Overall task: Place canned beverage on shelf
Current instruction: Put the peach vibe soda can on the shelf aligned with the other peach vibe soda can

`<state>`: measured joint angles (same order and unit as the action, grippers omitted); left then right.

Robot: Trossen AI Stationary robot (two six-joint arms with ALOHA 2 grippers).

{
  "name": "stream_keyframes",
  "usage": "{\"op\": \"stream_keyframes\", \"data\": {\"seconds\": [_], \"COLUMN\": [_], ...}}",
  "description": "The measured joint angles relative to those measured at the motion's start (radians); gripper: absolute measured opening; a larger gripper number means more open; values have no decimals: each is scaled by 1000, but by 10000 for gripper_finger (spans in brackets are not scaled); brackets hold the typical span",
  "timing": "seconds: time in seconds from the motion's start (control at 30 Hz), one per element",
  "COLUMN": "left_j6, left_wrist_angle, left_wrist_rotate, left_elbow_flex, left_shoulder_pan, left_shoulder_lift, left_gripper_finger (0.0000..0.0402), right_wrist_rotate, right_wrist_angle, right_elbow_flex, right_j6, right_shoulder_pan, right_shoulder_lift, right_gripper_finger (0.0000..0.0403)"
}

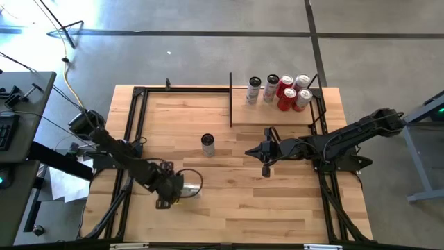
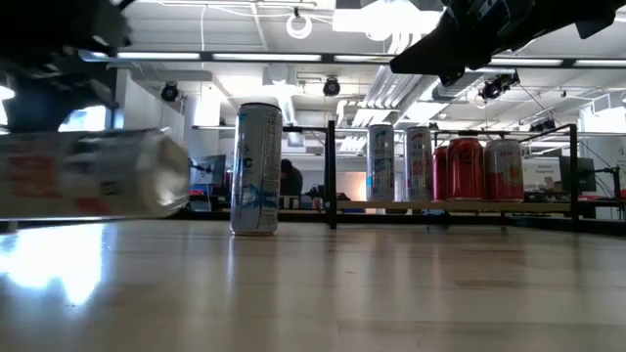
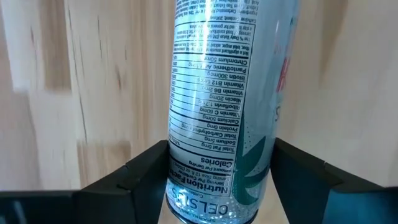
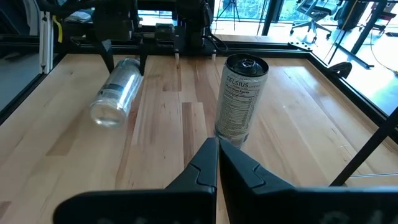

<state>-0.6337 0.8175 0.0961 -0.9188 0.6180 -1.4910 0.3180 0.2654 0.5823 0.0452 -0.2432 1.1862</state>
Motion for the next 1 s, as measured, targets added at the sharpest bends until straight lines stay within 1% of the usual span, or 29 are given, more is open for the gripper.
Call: {"op": "stream_keyframes", "data": {"seconds": [0.33,0.47,0.57,0.73,0.87,1.0], "left_j6": [257,305,321,323,323,319], "left_wrist_angle": [-233,-304,-324,-334,-335,-349], "left_wrist_rotate": [21,16,-19,-91,-120,-122], "left_elbow_flex": [-2,-3,-4,-4,-4,-9], "left_shoulder_pan": [-198,-278,-325,-357,-357,-357], "left_shoulder_lift": [-2,-2,-14,-77,-135,-159], "left_gripper_finger": [233,232,232,232,232,239], "right_wrist_rotate": [-5,-6,-8,-15,-15,-15], "right_wrist_angle": [-3,-6,-14,-18,-21,-19], "right_elbow_flex": [0,0,0,1,2,1], "right_j6": [0,2,4,8,8,8], "right_shoulder_pan": [0,0,0,0,0,0], "right_shoulder_lift": [0,0,0,6,17,33], "right_gripper_finger": [0,0,0,0,0,0]}}
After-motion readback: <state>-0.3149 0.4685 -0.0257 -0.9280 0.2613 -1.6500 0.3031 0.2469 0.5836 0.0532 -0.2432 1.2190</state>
